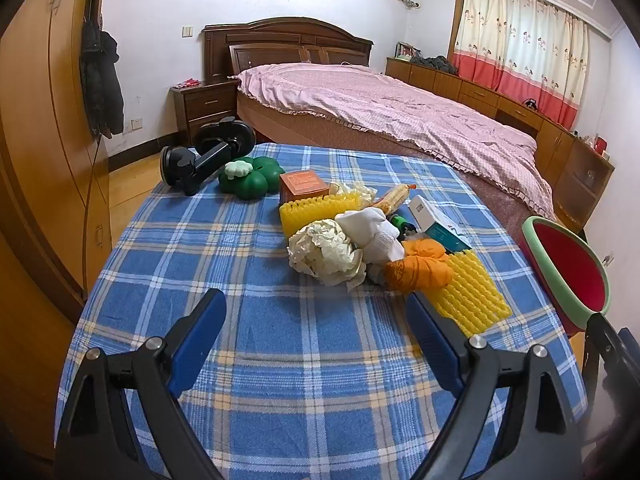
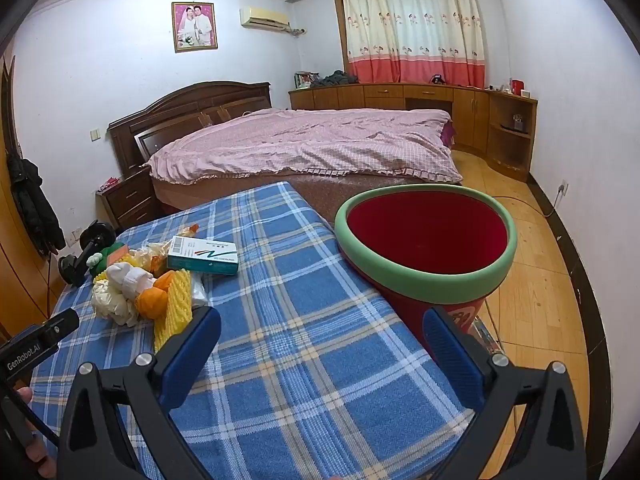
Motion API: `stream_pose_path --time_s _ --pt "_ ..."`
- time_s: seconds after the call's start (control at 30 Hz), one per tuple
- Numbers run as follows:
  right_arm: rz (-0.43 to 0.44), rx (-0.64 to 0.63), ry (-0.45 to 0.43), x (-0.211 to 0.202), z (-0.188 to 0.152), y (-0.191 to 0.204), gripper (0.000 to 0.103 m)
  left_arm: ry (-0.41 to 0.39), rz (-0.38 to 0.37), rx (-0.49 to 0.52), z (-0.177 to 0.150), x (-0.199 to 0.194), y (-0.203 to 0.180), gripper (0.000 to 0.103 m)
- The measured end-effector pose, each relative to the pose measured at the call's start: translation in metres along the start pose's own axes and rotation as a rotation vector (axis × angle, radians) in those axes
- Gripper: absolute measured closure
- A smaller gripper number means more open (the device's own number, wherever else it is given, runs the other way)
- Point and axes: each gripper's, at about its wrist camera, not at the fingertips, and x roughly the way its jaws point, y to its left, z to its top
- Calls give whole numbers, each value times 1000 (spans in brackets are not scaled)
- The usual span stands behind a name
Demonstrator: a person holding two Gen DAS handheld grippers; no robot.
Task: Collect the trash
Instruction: 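Move both tools toward the pile of items on the table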
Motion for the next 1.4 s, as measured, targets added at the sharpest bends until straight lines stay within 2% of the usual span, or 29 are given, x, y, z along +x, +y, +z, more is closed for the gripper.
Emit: stream_pose_path --time_s 0.67,0.9,1.17,1.4 --pt "0 -2 3 0 1 7 0 3 3 -1 0 0 1 12" --pt "21 -16 3 0 5 0 0 7 34 -7 7 3 18 12" --pt "83 -58 29 8 14 37 0 38 76 -36 12 8 42 12" --pt "134 -104 79 20 17 64 0 66 79 -58 16 20 58 12"
